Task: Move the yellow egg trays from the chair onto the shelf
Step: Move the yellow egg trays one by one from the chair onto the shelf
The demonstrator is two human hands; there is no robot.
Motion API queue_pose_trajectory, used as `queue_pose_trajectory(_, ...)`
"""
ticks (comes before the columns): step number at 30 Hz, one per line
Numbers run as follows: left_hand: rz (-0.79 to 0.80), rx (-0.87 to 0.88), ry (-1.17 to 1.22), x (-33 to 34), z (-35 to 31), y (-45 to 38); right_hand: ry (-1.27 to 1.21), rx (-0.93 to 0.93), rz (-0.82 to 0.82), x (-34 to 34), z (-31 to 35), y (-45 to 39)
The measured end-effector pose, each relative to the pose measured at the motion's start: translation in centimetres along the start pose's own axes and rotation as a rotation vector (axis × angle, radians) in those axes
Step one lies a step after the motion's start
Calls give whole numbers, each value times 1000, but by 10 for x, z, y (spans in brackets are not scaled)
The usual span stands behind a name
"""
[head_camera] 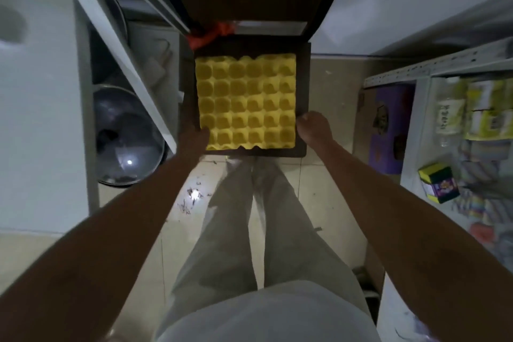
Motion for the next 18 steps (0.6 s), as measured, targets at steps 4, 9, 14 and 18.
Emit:
queue_pose_trajectory(4,-42,-163,223,8,12,-50,-32,11,63,24,-4,-37)
queue_pose_trajectory(9,-3,-262,534,16,8,-61,-167,88,11,45,-7,-54)
queue_pose_trajectory(14,46,-257,533,14,-1,-64,-169,150,-90,45,1,-50)
queue_pose_trajectory(18,92,-263,642,18,-4,-64,-56,167,-204,30,11,-41)
Point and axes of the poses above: each hand's wrist, its own y-axis away from the middle knuckle, its own x-axis out of the palm, z = x × y, the point moved 7 cm from there along -y, towards the middle knuckle, and after that the axes turned 2 degrees about y, right-handed, at the moved point
